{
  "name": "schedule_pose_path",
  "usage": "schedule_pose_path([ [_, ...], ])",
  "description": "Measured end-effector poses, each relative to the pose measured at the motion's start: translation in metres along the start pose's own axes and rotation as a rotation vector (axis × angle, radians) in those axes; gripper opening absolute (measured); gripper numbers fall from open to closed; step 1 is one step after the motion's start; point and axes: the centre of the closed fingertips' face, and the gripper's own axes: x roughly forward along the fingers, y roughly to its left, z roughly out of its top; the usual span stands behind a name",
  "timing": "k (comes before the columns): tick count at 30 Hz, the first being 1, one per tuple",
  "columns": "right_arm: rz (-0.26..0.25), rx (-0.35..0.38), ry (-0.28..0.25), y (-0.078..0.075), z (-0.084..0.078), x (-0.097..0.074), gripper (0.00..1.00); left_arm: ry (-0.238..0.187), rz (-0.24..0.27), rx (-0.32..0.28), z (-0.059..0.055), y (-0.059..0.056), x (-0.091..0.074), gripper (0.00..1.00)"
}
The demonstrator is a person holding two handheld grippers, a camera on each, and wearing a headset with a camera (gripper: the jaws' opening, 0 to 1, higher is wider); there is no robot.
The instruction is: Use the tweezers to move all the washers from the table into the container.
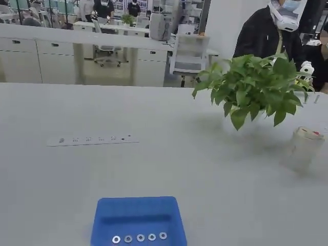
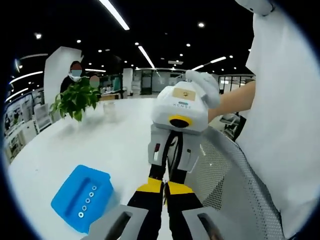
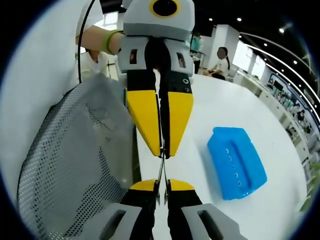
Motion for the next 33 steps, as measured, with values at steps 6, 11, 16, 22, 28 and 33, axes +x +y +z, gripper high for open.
schedule_pose_path([
  [6, -0.012, 0.010, 0.035, -0.017, -0.010, 0.016, 0.05, 0.094, 0.041, 0.030, -0.026, 0.018, -0.001, 0.00],
  [11, 0.010, 0.031, 0.039, -0.023, -0.019, 0.034, 0.06, 0.152, 0.068, 0.029, -0.047, 0.026, 0.002, 0.00],
  [16, 0.012, 0.063, 0.020, -0.024, -0.021, 0.038, 0.07, 0.193, 0.073, 0.006, -0.066, 0.032, 0.000, 0.00],
  [22, -0.042, 0.189, -0.059, -0.027, -0.018, 0.018, 0.16, 0.255, 0.070, -0.018, -0.091, 0.032, 0.000, 0.00],
  [28, -0.203, 0.312, -0.171, -0.040, -0.017, -0.031, 0.30, 0.310, 0.070, -0.042, -0.110, 0.031, 0.002, 0.00],
  [33, -0.340, 0.390, -0.244, -0.050, -0.017, -0.071, 0.42, 0.347, 0.065, -0.058, -0.120, 0.030, 0.006, 0.00],
])
